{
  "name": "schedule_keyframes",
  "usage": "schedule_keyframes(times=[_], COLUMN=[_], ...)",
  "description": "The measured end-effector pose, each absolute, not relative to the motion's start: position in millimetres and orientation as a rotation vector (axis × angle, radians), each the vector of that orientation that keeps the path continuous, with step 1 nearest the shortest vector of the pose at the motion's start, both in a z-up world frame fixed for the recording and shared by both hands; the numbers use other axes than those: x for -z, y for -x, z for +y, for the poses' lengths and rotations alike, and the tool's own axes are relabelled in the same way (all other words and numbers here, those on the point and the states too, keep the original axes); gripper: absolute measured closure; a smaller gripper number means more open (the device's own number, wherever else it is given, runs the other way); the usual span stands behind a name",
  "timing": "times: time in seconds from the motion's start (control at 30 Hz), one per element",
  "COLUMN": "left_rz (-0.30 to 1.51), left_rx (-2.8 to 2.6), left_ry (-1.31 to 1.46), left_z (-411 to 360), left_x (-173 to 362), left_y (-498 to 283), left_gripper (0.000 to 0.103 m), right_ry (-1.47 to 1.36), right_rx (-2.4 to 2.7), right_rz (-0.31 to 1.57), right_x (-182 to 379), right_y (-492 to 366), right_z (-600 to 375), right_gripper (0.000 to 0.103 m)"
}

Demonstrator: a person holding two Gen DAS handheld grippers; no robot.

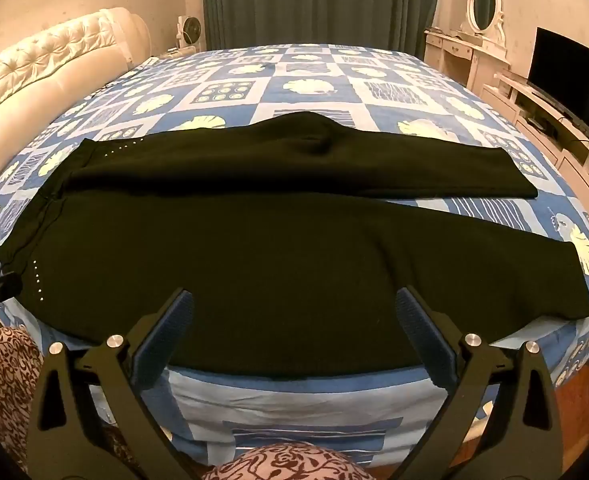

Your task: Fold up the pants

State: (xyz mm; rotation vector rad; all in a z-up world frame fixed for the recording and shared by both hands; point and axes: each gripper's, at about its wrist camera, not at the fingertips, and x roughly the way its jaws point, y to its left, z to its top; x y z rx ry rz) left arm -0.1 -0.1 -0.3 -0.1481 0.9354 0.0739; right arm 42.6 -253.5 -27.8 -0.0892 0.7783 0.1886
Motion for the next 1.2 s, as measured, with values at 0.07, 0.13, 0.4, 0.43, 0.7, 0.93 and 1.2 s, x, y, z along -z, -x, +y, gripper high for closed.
schedule_keyframes(times=[0.07, 0.13, 0.4, 0.43, 0.7, 0.93, 1.2], left_rz=[0.939, 0.939, 0.944, 0.945, 0.940, 0.950, 0.958], left_rx=[-0.071, -0.072, -0.068, -0.069, -0.073, -0.071, -0.073], left_ry=[0.148, 0.147, 0.151, 0.151, 0.142, 0.137, 0.132], left_z=[-0.2, -0.2, 0.2, 0.2, -1.7, -3.3, -4.4], left_x=[1.1, 1.6, 3.8, 4.2, 4.0, 6.7, 6.6], left_y=[0.3, 0.8, 2.5, 3.0, -1.4, -1.1, -2.1], left_gripper=[0.006, 0.006, 0.006, 0.006, 0.006, 0.006, 0.006], right_ry=[0.087, 0.088, 0.088, 0.089, 0.086, 0.085, 0.084], right_rx=[-0.188, -0.188, -0.189, -0.190, -0.188, -0.189, -0.189], right_rz=[0.778, 0.779, 0.781, 0.782, 0.791, 0.793, 0.793], right_x=[28.0, 27.6, 28.3, 29.3, 31.7, 32.4, 32.5], right_y=[-42.5, -42.7, -42.7, -42.3, -40.5, -40.4, -40.3], right_z=[-253.6, -253.4, -253.4, -252.6, -250.8, -251.0, -250.9], right_gripper=[0.002, 0.002, 0.002, 0.002, 0.002, 0.002, 0.002])
